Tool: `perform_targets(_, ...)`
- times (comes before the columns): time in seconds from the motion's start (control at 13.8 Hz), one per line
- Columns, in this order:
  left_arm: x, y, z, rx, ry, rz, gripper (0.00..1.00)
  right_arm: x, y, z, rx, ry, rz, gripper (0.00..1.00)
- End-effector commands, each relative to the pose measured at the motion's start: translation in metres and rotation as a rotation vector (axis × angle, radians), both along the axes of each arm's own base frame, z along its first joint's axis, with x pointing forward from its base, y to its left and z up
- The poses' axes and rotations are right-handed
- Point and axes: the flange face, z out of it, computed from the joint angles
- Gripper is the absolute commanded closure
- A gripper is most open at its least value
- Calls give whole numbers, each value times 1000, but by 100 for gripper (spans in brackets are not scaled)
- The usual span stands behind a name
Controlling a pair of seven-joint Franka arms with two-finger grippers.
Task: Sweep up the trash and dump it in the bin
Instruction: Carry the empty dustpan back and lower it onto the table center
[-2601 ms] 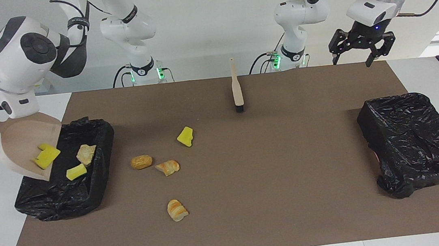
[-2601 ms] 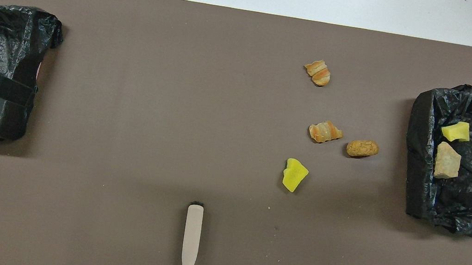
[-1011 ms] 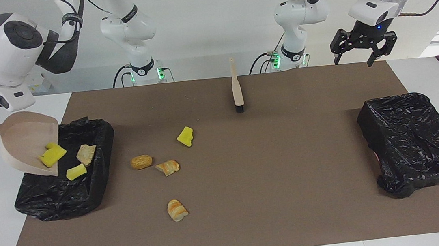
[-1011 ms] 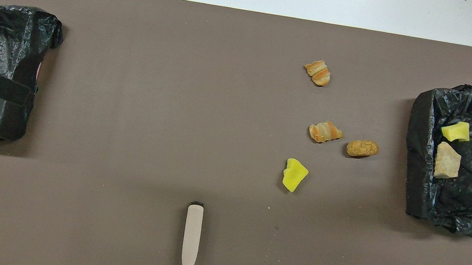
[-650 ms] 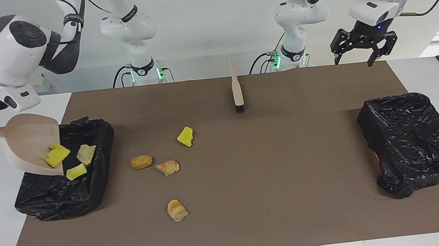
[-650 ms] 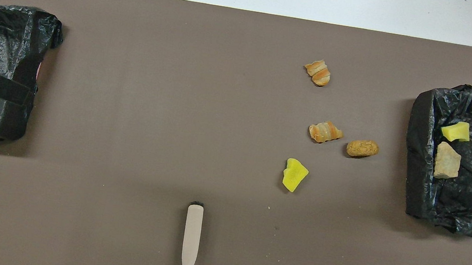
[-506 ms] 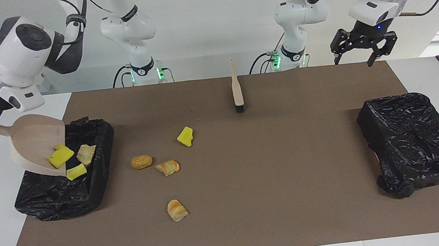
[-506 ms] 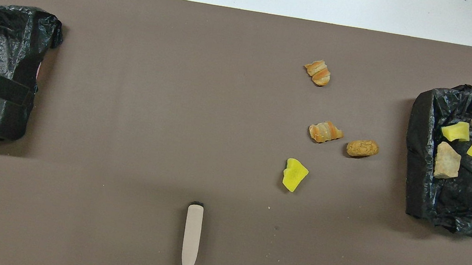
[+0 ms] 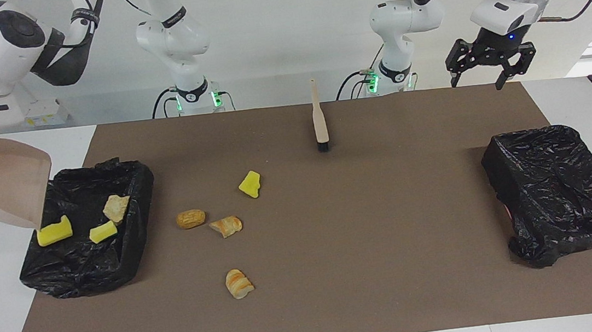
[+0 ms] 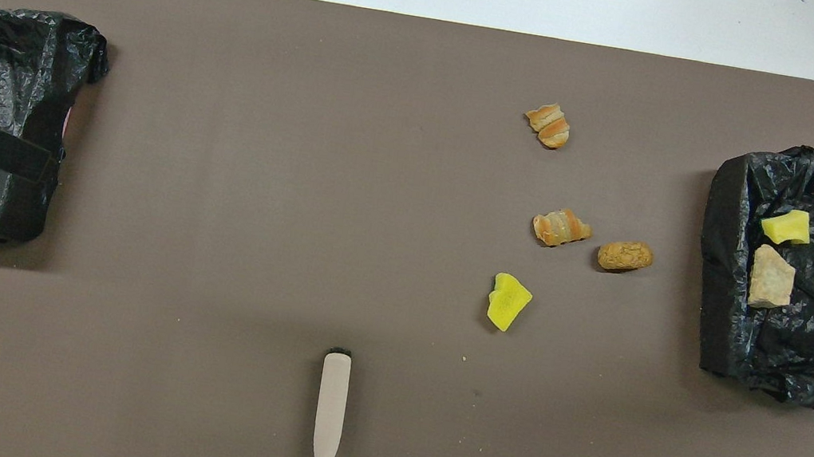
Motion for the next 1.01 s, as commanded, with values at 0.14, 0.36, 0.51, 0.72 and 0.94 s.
perform_targets(0.14, -4, 3, 3, -7, 3, -8, 0, 4, 35, -16, 242, -9, -26, 100)
perform_targets(0.36, -4, 3, 3, -7, 4, -8, 0, 4, 60, -28, 410, 3, -86, 100)
perform_targets(0.51, -4, 3, 3, -7, 3, -8, 0, -1, 66, -36, 537, 9, -147, 100)
perform_targets(0.72, -4, 3, 3, -7, 3, -8, 0, -3, 99, -48, 638, -42, -317, 100)
perform_targets(0.94, -4, 3, 3, -7, 4, -8, 0, -3, 144, -59, 738, -117, -490, 100)
